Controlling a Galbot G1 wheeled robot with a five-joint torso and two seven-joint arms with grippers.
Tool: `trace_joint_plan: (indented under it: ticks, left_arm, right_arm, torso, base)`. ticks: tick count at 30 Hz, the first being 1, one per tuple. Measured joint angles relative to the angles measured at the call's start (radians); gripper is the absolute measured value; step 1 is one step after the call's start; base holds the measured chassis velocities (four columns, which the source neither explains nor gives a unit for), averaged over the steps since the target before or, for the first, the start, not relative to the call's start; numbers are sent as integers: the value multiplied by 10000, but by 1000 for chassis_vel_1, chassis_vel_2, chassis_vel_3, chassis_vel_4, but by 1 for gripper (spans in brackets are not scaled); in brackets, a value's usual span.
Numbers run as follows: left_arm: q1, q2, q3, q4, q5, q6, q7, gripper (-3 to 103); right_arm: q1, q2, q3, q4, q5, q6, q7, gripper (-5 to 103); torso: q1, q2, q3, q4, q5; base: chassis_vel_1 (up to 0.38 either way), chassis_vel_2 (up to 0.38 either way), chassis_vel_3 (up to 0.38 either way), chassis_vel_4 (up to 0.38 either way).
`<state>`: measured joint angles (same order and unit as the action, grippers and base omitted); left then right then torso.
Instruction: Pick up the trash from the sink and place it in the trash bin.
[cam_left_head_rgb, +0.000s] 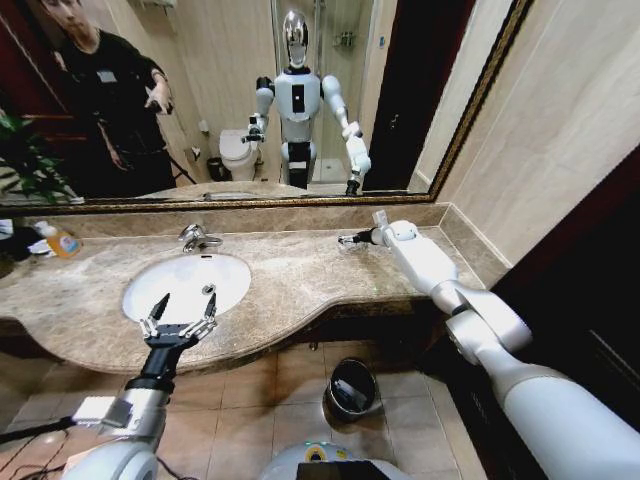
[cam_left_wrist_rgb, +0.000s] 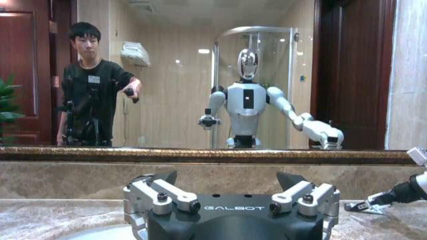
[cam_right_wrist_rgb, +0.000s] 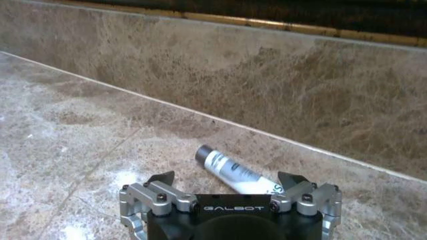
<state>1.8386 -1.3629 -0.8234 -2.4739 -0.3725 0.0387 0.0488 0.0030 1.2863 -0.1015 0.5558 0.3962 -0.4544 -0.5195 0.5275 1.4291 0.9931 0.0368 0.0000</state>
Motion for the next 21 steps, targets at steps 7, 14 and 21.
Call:
trace_joint_plan:
  ticks: [7,14,21]
  left_arm:
    - [0,0,0,0,0,0,0,100]
    - [0,-1,0,0,0,0,0,100]
    - [0,0,0,0,0,0,0,100]
  right_arm:
    - [-158,66,143,10,-72,84,450,100]
    - [-403,-96,101,517,303,-45,1215,76]
    - [-566,-211,85,727,346,-45,1249,54]
  torso:
    - [0,0,-1,0,-1]
    - [0,0,-1,0,-2]
    - [-2,2,-3,-2,-3]
  base:
    - [0,0,0,0]
    - [0,0,0,0]
    - [0,0,0,0]
